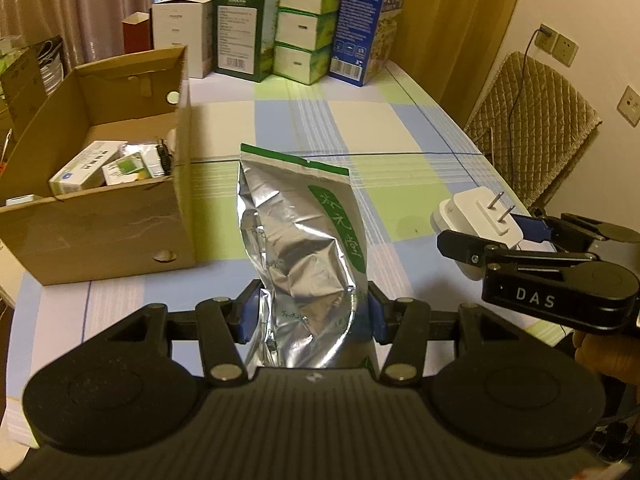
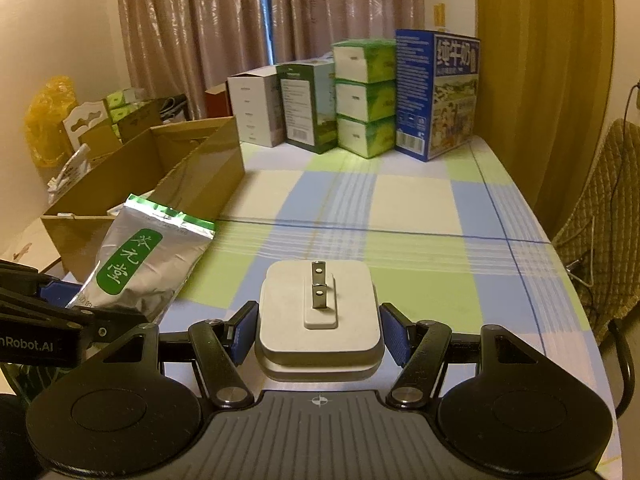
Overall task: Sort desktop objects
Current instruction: 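Lift and carry the leaf packet and plug toward the cardboard box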
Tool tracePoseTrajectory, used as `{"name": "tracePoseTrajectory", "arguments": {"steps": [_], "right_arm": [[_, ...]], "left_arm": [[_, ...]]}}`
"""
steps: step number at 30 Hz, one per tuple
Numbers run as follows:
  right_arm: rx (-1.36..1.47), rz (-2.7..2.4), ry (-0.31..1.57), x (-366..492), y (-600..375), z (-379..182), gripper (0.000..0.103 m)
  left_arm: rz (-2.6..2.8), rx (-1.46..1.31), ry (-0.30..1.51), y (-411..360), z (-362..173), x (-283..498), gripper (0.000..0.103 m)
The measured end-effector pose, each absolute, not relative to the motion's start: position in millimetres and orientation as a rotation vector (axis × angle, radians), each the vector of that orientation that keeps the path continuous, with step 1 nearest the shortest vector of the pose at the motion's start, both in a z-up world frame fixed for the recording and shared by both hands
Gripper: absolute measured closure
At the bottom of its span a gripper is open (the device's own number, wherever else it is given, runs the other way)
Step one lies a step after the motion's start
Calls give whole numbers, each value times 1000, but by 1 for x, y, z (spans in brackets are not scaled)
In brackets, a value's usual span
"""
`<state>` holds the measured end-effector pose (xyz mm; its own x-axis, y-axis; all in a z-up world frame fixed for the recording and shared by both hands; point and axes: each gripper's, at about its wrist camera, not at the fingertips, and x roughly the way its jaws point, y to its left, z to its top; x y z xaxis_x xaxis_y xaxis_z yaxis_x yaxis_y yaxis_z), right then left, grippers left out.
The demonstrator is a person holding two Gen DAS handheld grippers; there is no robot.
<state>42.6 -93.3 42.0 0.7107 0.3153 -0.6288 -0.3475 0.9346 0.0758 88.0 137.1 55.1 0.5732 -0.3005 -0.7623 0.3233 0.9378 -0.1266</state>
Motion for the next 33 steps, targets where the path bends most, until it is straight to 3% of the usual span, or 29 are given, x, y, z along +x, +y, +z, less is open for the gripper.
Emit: {"name": "tracePoseTrajectory", "arguments": {"steps": [33], "right_arm": [[-70,520,656,44,-7,60,41]], "left_arm": [[-250,-38,842,219,82,77,56]]}}
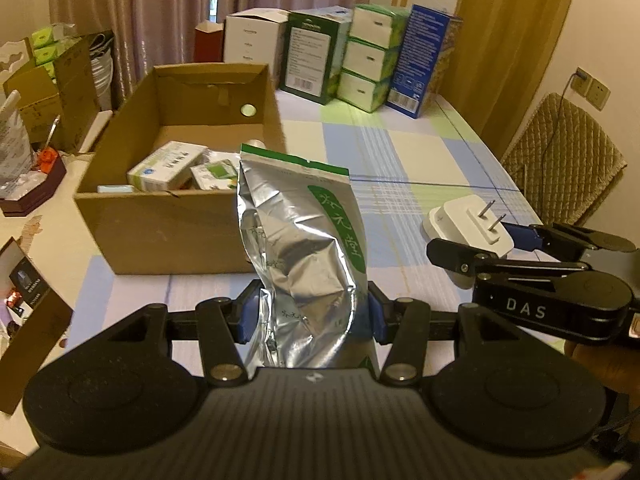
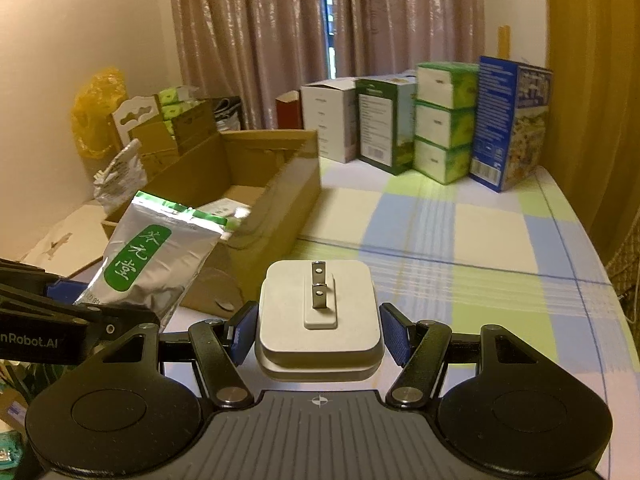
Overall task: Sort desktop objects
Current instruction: 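Lift and carry the leaf packet and plug toward the cardboard box, then lower the leaf packet into the cardboard box and open the left tool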
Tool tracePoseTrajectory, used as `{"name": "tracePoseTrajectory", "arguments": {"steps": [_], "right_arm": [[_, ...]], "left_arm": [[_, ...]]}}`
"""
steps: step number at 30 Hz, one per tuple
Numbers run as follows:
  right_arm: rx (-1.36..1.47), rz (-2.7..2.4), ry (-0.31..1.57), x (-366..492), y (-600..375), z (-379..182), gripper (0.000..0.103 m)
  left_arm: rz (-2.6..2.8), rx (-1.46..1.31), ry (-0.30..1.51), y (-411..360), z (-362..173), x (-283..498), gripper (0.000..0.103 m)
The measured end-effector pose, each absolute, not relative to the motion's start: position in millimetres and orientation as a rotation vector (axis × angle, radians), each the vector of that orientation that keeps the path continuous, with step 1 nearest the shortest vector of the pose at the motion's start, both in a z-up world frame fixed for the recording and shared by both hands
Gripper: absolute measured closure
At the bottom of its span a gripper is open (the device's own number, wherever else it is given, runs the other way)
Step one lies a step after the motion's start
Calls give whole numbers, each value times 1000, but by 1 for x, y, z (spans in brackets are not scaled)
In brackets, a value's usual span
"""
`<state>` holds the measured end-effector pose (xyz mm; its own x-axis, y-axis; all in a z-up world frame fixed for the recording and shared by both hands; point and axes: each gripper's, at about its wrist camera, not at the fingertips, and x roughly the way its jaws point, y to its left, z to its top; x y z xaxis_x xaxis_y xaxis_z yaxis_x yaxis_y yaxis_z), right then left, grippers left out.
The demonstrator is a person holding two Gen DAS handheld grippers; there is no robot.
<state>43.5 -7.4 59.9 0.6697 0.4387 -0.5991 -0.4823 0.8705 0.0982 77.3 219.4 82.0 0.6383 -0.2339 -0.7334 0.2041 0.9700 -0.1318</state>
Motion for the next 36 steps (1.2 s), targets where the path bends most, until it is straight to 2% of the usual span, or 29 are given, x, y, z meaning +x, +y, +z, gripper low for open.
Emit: {"name": "tracePoseTrajectory", "arguments": {"steps": [10,20,33,36], "right_arm": [[-22,603,618,69,49,85,41],[-6,643,601,125,111,101,41],[26,603,684,201,150,66,41],[26,601,696,209,154,58,41]], "left_arm": [[-180,4,823,267,103,103,56],[-147,77,815,305,121,178,56],[-175,83,839,323,103,282,56],[-178,77,846,324,93,294,53]]}}
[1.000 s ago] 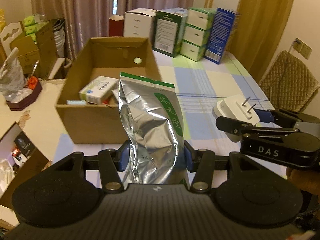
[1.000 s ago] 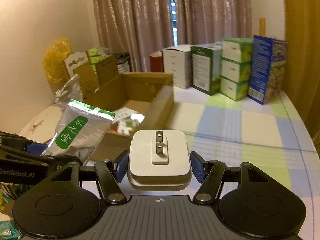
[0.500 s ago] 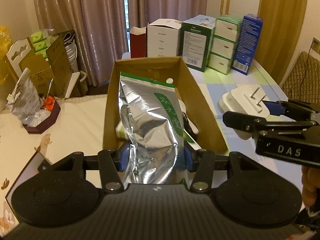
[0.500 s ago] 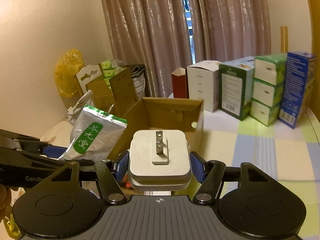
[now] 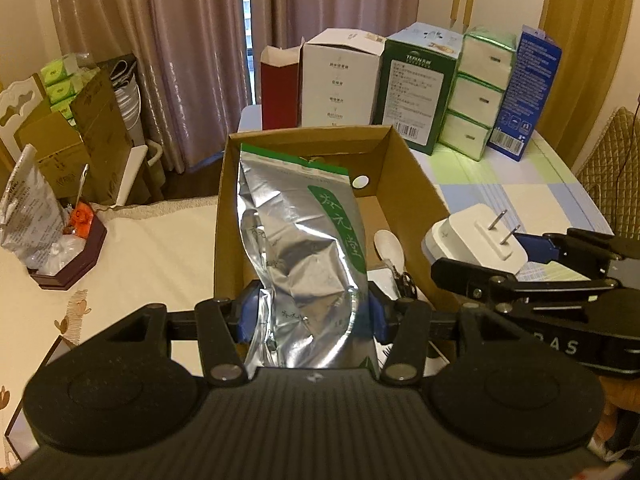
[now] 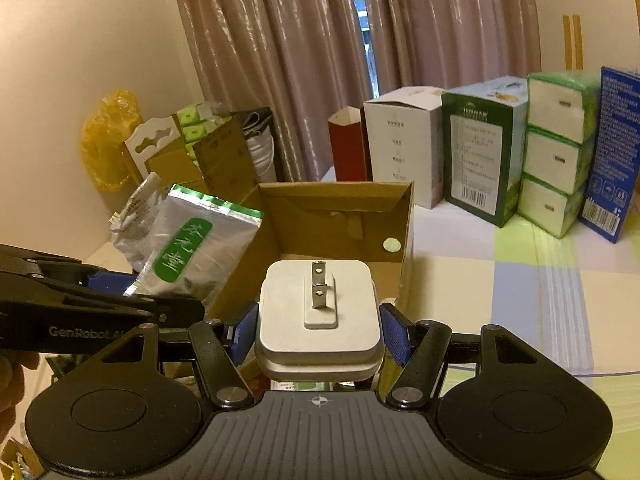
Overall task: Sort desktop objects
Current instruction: 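Lower the leaf packet into the cardboard box and open the left tool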
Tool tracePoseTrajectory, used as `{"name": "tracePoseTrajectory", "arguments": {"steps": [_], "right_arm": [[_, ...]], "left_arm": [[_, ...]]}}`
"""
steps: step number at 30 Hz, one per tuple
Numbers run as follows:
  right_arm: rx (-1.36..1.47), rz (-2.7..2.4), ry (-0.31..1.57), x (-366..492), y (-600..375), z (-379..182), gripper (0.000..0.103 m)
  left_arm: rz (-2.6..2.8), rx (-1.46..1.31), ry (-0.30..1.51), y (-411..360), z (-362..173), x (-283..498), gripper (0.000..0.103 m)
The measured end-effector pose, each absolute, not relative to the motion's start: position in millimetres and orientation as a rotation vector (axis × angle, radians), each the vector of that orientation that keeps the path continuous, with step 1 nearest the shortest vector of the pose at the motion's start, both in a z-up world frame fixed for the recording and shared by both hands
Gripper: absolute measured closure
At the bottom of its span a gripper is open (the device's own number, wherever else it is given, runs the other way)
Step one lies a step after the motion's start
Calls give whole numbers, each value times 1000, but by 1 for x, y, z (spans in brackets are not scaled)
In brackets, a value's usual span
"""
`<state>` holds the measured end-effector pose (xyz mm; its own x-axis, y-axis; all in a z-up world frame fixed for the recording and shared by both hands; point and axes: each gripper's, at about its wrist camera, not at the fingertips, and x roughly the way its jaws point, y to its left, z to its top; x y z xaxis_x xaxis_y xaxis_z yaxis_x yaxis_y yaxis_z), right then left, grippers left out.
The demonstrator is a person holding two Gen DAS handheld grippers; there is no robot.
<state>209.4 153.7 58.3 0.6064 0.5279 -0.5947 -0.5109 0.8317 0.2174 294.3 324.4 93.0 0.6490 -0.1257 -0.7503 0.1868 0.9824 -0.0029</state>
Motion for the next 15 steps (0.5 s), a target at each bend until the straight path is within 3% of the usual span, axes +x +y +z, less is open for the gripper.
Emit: {"name": "tracePoseTrajectory", "arguments": {"steps": [7,12,13,15], "right_arm": [[30,608,717,213,160,48,41],[61,628,716,215,164,48,40],[66,631,714,216,165,49,38],[75,628,695,214,165,53,18]], "left_arm": [[-144,51,817,338,90,298,51],[-108,44,781,346,96,281,35],[-96,40,774,349,97,277,29],[-71,28,757,353,100,270,23]]}}
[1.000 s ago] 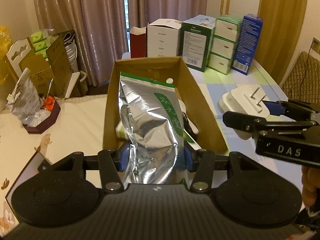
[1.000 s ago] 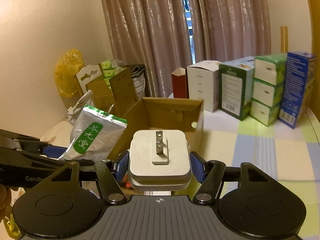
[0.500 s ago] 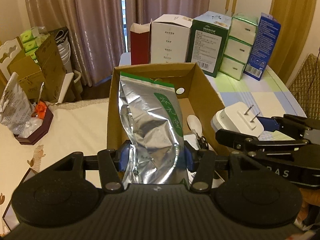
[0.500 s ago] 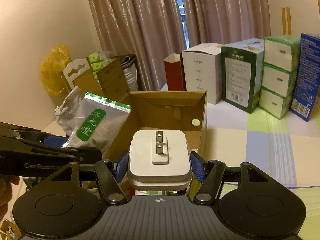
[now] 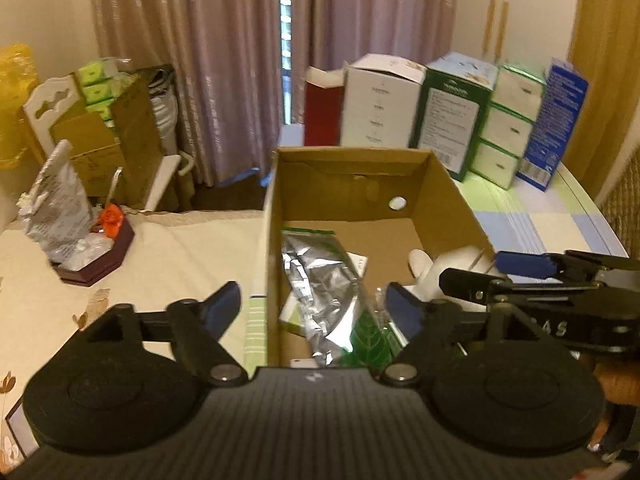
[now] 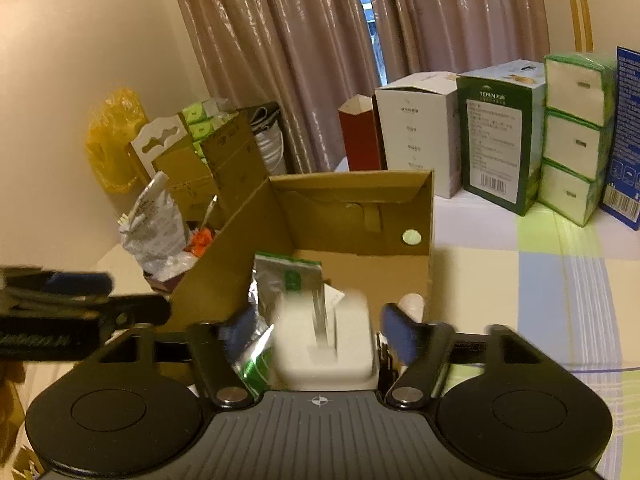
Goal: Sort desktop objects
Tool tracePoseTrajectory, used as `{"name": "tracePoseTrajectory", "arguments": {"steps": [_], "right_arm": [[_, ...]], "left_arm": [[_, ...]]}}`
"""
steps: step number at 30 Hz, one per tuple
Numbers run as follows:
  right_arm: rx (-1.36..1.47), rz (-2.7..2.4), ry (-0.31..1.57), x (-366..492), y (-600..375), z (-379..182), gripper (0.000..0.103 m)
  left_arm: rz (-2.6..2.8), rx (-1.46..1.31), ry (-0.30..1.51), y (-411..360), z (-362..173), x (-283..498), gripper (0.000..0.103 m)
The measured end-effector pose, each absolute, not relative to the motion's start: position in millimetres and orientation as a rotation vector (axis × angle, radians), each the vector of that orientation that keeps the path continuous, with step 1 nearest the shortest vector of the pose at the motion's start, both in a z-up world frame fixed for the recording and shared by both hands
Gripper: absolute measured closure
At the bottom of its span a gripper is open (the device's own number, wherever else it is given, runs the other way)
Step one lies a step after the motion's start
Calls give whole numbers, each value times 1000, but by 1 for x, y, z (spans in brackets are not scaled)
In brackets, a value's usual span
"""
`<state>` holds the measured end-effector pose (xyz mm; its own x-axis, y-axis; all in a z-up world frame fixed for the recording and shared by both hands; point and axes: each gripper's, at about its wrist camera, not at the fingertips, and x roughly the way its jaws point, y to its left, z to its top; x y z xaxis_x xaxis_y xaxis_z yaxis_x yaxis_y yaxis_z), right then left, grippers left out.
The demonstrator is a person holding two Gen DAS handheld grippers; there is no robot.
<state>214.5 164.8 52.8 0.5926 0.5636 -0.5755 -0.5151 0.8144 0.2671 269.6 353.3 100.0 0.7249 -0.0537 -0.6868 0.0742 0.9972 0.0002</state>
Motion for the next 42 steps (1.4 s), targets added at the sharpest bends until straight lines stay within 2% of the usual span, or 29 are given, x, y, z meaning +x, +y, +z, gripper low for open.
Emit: {"name": "tracePoseTrajectory", "arguments": {"steps": [4,10,18,42], "right_arm": [[57,626,690,208,164,58,17],[35,611,718,192,157,62,15],[-1,593,726,153,143,77,9],[-11,556,721,46,92,122,2]], "left_arm": [[-38,36,723,358,106,252,12],[-19,25,690,357,113,222,1],[44,-16,698,351,122,181,1],[121,-64,741,326,139,62,1]]}}
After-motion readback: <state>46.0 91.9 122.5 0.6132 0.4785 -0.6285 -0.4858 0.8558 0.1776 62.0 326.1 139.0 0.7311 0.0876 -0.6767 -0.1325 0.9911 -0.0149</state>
